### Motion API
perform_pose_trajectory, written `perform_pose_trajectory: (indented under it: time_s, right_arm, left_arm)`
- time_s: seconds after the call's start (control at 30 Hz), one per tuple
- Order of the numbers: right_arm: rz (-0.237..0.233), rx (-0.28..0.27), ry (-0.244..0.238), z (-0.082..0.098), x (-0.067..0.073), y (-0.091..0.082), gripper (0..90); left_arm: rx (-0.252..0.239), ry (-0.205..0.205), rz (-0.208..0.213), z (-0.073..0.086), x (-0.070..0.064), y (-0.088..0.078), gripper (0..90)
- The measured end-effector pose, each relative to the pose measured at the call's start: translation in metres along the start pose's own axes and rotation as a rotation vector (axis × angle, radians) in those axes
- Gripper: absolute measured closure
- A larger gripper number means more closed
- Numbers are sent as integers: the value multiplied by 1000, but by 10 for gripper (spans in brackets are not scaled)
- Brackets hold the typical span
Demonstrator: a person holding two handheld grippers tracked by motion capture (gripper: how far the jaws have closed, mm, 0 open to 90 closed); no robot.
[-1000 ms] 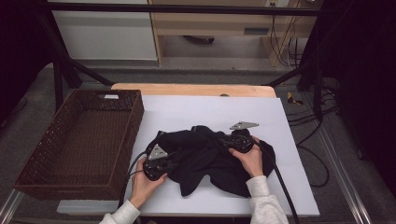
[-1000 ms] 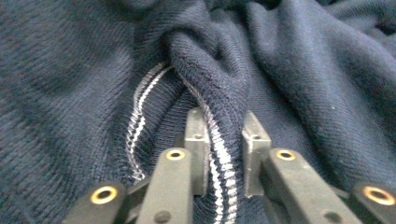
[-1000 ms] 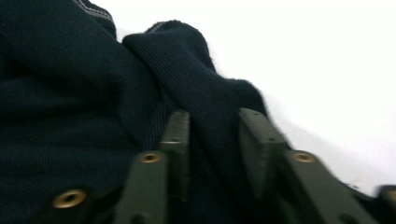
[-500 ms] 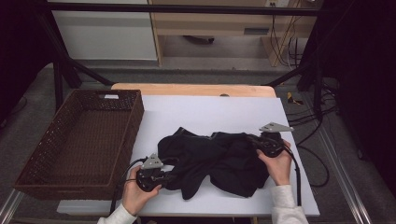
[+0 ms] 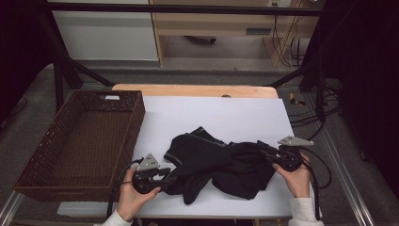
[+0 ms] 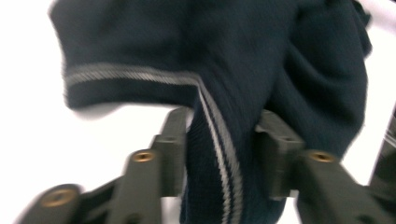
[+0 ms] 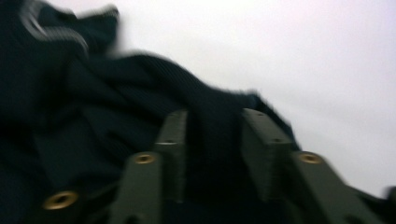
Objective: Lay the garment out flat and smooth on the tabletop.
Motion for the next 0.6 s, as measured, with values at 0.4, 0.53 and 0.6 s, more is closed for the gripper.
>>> perform_pose_trajectory:
  time_s: [0.4,0.53,0.6]
  right_arm:
    - [-71,-27,-58,-37,34,39,313]
    - [-61,28,-82,-39,39,57,328]
    - [-56,65,-95,-38,41,63,400]
  left_arm:
    - [-59,-115,-147,-28,48,26,301]
    - [-29,-130,-110,-27,56,45,399]
    - [-2,-123,-115,-25,59,52,482]
Point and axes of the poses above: each handheld gripper's, and its own axes: y roughly forward along the jaws, z roughly out of its underside, x roughly to its left, the point moved 1 cm from there along y, roughly forward along the jaws, and after that the axes turned 4 degrees about x, right-handed, at the moved point
